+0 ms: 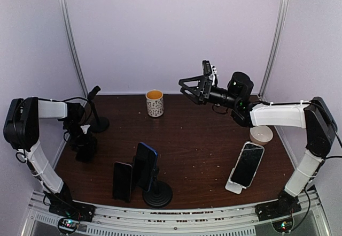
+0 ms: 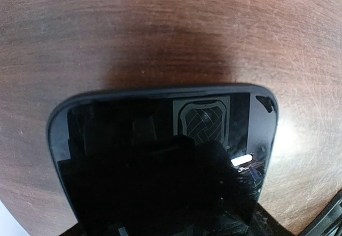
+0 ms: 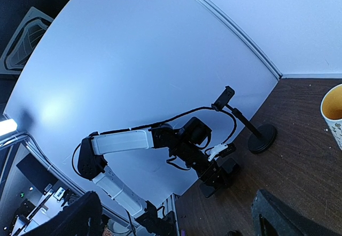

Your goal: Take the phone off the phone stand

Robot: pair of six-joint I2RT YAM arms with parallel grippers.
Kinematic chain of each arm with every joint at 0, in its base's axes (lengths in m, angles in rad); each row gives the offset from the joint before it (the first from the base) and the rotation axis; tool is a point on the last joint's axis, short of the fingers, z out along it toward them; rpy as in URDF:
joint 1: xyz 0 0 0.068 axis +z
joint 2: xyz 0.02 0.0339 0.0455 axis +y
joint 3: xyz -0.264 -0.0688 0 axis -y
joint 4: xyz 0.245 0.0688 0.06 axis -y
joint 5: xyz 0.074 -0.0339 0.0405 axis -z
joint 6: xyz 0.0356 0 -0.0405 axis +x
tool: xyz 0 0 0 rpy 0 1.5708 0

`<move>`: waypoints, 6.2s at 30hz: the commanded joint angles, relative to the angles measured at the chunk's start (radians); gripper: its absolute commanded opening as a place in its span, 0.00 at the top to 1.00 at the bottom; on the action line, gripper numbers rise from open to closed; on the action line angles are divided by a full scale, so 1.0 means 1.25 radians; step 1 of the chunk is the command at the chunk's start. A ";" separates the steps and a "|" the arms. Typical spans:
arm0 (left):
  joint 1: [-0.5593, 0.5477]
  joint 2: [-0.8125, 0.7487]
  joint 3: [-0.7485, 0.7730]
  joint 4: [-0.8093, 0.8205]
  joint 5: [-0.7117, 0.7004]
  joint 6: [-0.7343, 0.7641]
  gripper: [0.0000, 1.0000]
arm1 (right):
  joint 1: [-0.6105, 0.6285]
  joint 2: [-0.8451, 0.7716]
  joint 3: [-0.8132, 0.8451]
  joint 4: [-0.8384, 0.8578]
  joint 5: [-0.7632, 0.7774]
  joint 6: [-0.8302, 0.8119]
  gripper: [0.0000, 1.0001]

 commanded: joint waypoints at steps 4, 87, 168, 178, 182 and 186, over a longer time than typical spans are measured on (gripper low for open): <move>0.005 0.006 -0.001 0.008 -0.019 0.002 0.21 | -0.006 -0.003 -0.015 0.028 -0.012 0.002 0.00; -0.859 -0.639 -0.215 0.061 -0.142 -0.521 0.02 | -0.006 -0.060 -0.002 -0.215 0.000 -0.157 0.00; -0.425 -0.124 -0.079 0.399 -0.122 -0.200 0.32 | -0.018 -0.025 0.031 -0.257 -0.020 -0.175 0.00; -0.358 0.029 0.105 0.404 -0.052 -0.134 0.32 | -0.026 -0.021 0.032 -0.257 -0.023 -0.176 0.00; -0.355 0.081 0.155 0.408 -0.027 -0.116 0.31 | -0.027 -0.021 0.034 -0.258 -0.023 -0.178 0.00; -0.354 0.117 0.207 0.403 -0.015 -0.103 0.31 | -0.028 -0.018 0.035 -0.255 -0.026 -0.174 0.00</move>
